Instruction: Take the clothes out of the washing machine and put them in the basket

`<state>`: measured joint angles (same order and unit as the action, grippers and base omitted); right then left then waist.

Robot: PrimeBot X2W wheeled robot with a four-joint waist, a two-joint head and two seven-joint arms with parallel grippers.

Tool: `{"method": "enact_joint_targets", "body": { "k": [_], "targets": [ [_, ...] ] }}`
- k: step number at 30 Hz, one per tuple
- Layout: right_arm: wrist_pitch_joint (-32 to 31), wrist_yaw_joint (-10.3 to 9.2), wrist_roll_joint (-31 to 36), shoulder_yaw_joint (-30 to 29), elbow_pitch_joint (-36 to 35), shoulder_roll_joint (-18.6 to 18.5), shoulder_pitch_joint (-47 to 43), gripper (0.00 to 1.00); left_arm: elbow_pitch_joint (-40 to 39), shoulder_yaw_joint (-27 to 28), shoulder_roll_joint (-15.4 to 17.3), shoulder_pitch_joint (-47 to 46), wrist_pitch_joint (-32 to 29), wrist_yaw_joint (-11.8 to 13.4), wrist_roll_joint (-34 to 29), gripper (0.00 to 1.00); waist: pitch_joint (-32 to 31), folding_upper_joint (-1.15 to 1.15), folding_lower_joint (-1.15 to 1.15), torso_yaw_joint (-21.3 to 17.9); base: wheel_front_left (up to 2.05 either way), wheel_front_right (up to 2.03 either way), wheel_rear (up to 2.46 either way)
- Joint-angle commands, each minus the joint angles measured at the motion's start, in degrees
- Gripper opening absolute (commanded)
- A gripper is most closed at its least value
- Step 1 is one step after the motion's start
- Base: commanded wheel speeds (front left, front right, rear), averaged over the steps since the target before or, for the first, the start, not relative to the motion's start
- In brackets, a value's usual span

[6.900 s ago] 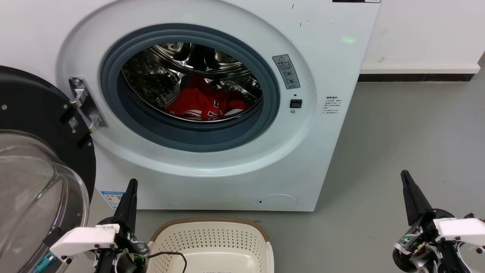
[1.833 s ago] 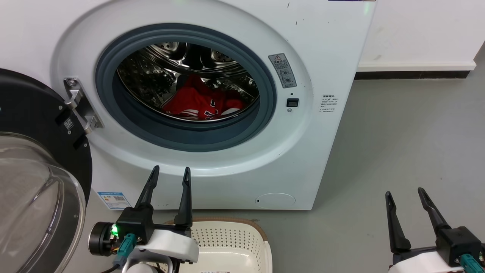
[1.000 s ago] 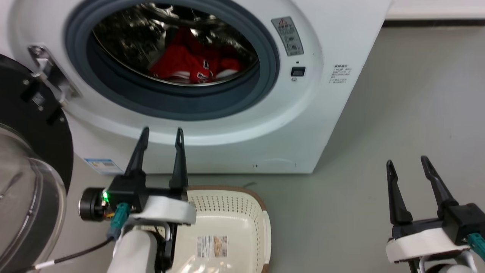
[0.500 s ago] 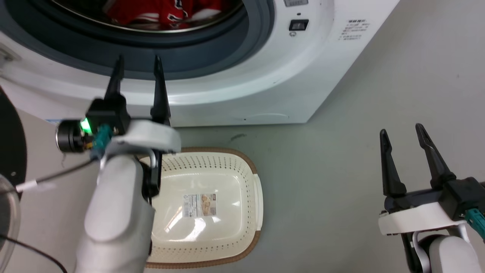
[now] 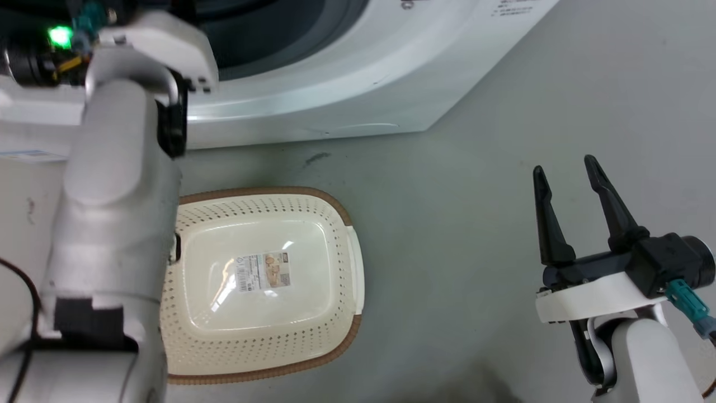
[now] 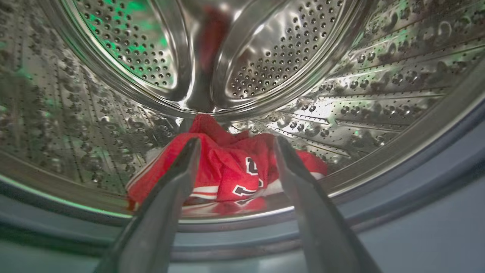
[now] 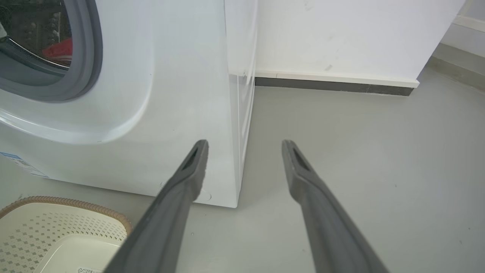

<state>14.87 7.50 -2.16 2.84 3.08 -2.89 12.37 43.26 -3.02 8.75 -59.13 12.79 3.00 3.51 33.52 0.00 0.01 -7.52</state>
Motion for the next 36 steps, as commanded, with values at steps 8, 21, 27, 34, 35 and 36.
{"method": "enact_joint_targets", "body": {
  "k": [8, 21, 27, 34, 35, 36],
  "targets": [
    [0.4, -0.03, -2.01, 2.68, 0.49, 0.04, 3.56, 1.0, 9.42, -0.84, 2.53, -13.15, -6.83, -0.39, -0.58, 1.0, 4.51, 0.0, -0.01, -3.46, 0.0, 0.0, 0.0],
    [0.37, -0.03, -5.88, 7.9, 1.53, 0.04, 5.55, 1.0, 20.12, -2.34, 9.39, -25.54, -23.2, -2.07, -1.51, 1.0, 8.38, 0.0, -0.01, -8.73, 0.0, 0.0, 0.0],
    [0.37, -0.03, -7.61, 9.75, 1.95, 0.05, 6.03, 1.0, 22.32, -2.44, 12.24, -28.01, -30.07, -1.54, -1.27, 1.0, 10.0, 0.0, -0.01, -10.71, 0.0, 0.0, 0.0],
    [0.37, -0.03, -8.56, 10.51, 1.97, 0.04, 6.37, 1.0, 22.94, -3.02, 13.44, -27.97, -35.76, -0.54, -1.08, 0.89, 10.76, 0.0, -0.01, -11.59, 0.0, 0.0, 0.0],
    [0.37, -0.03, -8.76, 10.6, 1.97, 0.04, 6.42, 1.0, 22.61, -2.96, 13.44, -27.77, -35.76, -0.23, -0.87, 0.3, 10.78, 0.0, -0.01, -11.66, 0.0, 0.0, 0.0],
    [0.37, -0.03, -8.86, 10.67, 1.95, 0.04, 6.49, 1.0, 22.19, -2.99, 13.49, -27.48, -35.61, -0.01, -0.91, 0.0, 10.78, 0.0, -0.01, -11.7, 0.0, 0.0, 0.0]
  ]
}}
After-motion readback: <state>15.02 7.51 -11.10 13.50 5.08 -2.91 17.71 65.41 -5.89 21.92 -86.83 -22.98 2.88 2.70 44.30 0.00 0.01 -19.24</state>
